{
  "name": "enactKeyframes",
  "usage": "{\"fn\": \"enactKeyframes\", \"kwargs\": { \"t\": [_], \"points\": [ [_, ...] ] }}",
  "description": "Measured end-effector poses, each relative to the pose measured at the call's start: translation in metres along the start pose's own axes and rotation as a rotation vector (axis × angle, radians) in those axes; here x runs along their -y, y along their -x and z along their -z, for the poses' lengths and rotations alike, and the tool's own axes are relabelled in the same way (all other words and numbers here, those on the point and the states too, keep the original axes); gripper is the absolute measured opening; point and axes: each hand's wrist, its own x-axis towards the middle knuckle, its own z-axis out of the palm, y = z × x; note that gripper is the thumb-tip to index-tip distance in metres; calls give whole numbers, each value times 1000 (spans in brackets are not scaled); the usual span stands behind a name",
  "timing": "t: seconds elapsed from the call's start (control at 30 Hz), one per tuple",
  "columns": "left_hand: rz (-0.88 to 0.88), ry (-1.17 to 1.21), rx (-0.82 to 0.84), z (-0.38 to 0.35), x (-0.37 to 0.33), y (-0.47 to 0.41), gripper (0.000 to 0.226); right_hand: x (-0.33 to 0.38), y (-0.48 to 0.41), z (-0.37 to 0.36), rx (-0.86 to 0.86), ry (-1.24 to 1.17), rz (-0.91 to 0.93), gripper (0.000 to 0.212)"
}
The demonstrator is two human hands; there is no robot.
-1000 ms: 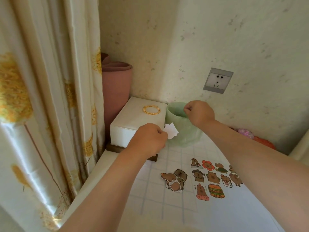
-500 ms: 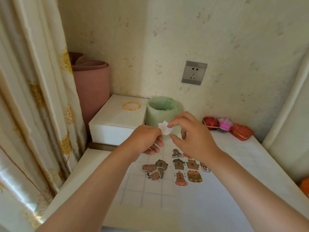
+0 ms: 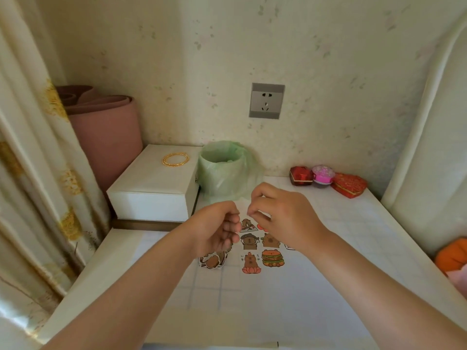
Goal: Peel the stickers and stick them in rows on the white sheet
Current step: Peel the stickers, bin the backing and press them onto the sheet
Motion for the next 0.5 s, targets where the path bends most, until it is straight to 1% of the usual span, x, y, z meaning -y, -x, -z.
{"fn": "enactKeyframes", "kwargs": {
  "t": [0.1,0.2,0.27,0.3,0.33,0.4,0.43,0.47,0.5],
  "points": [
    [21,191,120,-4,1,-4,30,-5,5,1,-17,-63,-100,9],
    [32,387,246,-8,0,-4,34,-9,9,3,-37,-203,-282,9],
    [2,459,252,-10,-2,-4,38,-10,10,5,-30,-301,-455,12],
    [-47,435,207,-11,-3,-4,37,-10,9,8,-11,-370,-568,12],
    [-120,360,122,-12,-4,-6,34,-10,9,11,15,-467,-689,10],
    [-321,61,-124,-14,-2,-11,24,-9,9,16,60,-692,-874,7],
    [-427,-126,-247,-14,0,-13,17,-8,10,19,83,-780,-922,6],
    [-524,-294,-328,-14,2,-16,10,-8,11,22,109,-838,-944,5],
    [-596,-412,-351,-14,3,-18,6,-8,12,25,139,-872,-954,6]
  ]
}}
